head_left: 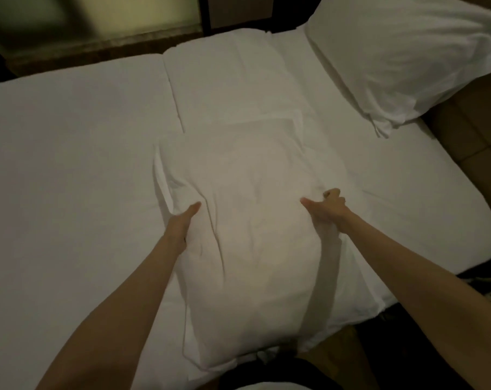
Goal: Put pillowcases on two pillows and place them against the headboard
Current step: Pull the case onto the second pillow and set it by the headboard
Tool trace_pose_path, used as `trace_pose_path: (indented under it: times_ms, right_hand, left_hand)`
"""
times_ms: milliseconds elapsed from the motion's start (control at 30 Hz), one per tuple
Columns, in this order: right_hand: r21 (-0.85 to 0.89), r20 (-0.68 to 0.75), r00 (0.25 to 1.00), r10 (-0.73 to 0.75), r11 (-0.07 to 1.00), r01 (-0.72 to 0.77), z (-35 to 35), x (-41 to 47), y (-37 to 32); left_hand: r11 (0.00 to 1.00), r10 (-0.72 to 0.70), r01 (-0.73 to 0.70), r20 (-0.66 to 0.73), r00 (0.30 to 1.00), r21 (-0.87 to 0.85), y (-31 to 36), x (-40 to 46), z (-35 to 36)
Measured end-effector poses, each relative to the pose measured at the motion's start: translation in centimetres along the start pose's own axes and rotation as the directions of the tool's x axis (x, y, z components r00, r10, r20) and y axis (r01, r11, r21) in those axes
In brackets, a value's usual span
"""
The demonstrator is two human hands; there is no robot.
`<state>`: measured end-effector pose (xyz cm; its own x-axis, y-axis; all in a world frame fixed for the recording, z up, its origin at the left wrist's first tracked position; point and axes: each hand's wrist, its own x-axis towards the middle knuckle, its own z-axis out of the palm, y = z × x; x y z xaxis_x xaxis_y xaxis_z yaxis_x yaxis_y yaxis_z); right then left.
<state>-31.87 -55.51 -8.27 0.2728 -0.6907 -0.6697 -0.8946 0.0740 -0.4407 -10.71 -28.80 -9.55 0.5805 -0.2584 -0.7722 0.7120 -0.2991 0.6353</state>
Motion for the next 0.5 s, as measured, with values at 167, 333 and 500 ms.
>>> trace_pose_path:
  times_ms: [167,333,500]
  right_hand:
    - [0.178,0.147,0.989,0.016,0.983,-0.042,0.9,2.4,-1.6]
    - [0.388,0.238,0.969,-0.060,0.921,-0.038,0.7,2.6,-2.7]
    - [0.398,0.113,0.988,-0.103,0.916,0.050,-0.8,1.2,-3.3]
  left_hand:
    - [0.999,-0.031,0.032,-0.020,0.999,0.027,0.8,0.8,0.1]
    - [0.998,0.029,-0.030,0.005,1.000,0.062,0.7,0.2,1.8]
    - [0.992,0.124,-0.124,-0.024,0.992,-0.015,1.6,-1.6,3.3]
